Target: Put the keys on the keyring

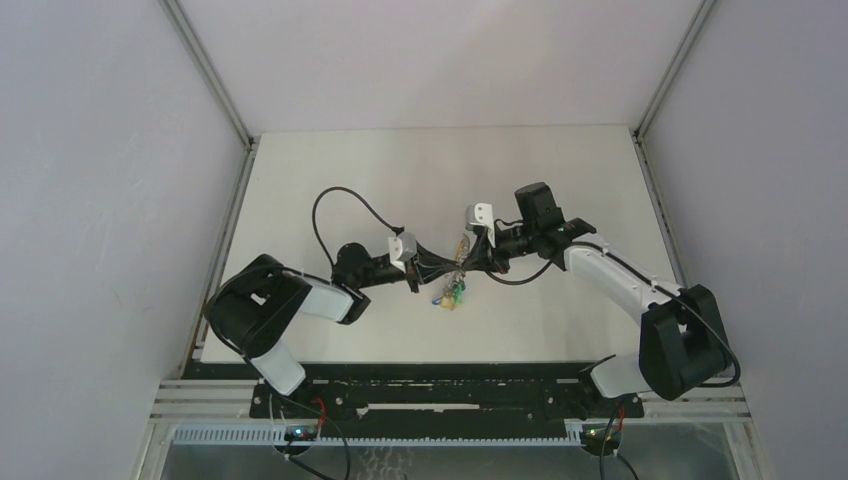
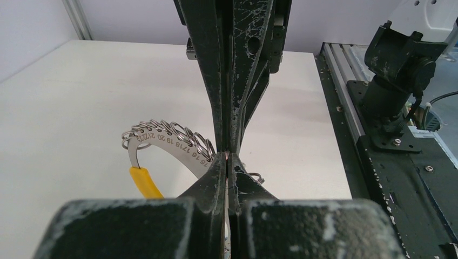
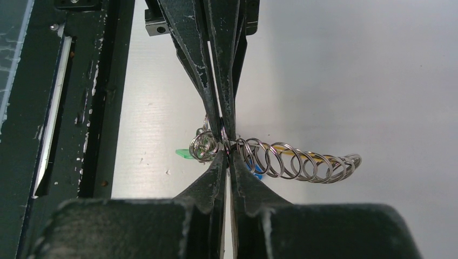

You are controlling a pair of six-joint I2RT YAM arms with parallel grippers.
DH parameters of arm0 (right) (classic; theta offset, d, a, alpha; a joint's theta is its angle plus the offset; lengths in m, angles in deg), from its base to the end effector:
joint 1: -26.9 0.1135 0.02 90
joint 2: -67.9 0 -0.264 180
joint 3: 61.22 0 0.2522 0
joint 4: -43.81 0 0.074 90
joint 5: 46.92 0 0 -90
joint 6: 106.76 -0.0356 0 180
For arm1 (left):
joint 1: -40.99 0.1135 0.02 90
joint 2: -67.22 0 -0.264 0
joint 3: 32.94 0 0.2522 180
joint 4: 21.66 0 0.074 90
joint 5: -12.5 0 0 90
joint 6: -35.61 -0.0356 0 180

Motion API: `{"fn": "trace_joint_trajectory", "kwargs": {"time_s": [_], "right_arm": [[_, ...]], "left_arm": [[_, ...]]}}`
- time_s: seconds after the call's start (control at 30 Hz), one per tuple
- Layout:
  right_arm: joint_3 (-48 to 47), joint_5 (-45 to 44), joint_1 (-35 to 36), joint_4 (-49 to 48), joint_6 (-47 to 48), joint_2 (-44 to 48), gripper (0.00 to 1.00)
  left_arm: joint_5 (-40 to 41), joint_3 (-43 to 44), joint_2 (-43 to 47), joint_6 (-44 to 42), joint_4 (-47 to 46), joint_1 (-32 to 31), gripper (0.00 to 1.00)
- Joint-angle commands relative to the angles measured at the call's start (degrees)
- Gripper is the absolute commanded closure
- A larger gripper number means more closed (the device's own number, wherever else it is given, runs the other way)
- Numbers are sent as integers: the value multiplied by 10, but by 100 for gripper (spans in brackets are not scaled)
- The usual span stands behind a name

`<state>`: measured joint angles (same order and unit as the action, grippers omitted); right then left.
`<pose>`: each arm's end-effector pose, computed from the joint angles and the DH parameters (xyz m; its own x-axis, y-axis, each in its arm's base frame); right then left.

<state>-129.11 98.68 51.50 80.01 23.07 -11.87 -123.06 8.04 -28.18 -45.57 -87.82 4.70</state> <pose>0.2449 0.1444 0.2514 -0.0479 -0.4199 -0.9063 -0.9989 0.0199 0.0436 0.2174 -0.1912 0.1913 0.0121 -0.1421 -0.9898 0.9914 0.1304 -0.0066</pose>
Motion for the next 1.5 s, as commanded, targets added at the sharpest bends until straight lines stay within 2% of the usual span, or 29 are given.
{"fn": "trace_joint_trajectory", "kwargs": {"time_s": [0.0,0.27,0.67,0.8,1.0,1.47], "right_arm": [[0,1,-9,2,4,-10,100],[0,-5,-10,7,5,-21,100],[0,-5,20,-42,-19,-22,100],[2,-3,8,-28,-12,-3,88],[30,28,-10,-57,-6,42,81],[31,57,-2,-99,-7,29,79]], "left_arm": [[8,-10,39,-9,-45,0,100],[13,-14,49,-10,-45,0,100],[19,-12,49,-12,-45,-10,100],[21,-13,47,-15,-45,-10,100],[21,-13,47,-14,-46,-10,100],[20,-10,45,-11,-45,-10,100]]}}
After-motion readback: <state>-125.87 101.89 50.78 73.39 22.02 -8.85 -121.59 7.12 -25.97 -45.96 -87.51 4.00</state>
